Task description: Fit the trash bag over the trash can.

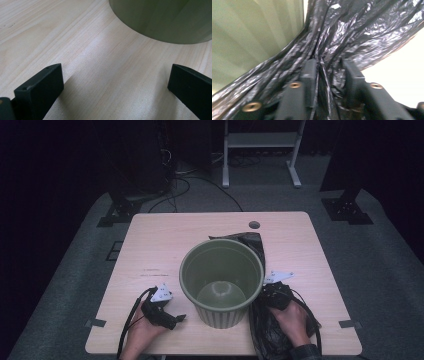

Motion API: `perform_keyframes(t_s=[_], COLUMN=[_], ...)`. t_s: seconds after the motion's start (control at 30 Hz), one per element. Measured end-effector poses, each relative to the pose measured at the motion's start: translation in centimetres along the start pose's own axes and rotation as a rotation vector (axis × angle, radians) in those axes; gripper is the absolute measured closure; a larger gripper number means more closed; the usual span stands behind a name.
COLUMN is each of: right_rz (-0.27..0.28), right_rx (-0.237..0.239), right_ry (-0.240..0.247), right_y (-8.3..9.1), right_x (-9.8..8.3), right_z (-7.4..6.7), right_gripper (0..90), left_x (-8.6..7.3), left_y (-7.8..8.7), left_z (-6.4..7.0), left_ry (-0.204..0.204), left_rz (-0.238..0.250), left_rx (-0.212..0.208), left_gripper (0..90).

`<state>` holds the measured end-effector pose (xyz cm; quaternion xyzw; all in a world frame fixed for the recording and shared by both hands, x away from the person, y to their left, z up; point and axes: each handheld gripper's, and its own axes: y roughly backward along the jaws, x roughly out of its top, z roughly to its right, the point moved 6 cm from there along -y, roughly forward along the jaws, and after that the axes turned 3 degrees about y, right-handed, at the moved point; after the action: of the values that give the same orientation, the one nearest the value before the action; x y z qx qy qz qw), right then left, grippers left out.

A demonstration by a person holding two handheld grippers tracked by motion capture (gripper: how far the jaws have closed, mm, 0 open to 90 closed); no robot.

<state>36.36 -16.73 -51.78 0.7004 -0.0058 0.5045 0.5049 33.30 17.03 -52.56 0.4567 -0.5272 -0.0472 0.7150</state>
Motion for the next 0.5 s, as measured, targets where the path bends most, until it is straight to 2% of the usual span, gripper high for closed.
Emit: perform_keyframes(t_s=[0.03, 0.07, 0.3, 0.43, 0.5], right_rz=[-0.002, -0.003, -0.009, 0.015, 0.034], right_rx=[0.01, 0.016, 0.037, 0.058, 0.086], right_ry=[0.009, 0.007, -0.002, 0.0, 0.011], right_y=[0.1, 0.2, 0.7, 1.9, 3.0], right_x=[-0.1, -0.2, -0.5, -0.4, -0.2], right_z=[0.0, -0.1, 0.1, 0.0, -0.3], right_gripper=[82.8, 85.7, 87.8, 87.8, 87.8], left_x=[0.0, 0.0, 0.0, 0.0, 0.0], left_y=[0.0, 0.0, 0.0, 0.0, 0.0], left_z=[0.0, 0.0, 0.0, 0.0, 0.0], left_ry=[0.0, 0.0, 0.0, 0.0, 0.0], left_rz=[0.0, 0.0, 0.001, 0.0, 0.0], left_rx=[0.0, 0.0, 0.0, 0.0, 0.0], left_gripper=[0.0, 0.0, 0.0, 0.0, 0.0])
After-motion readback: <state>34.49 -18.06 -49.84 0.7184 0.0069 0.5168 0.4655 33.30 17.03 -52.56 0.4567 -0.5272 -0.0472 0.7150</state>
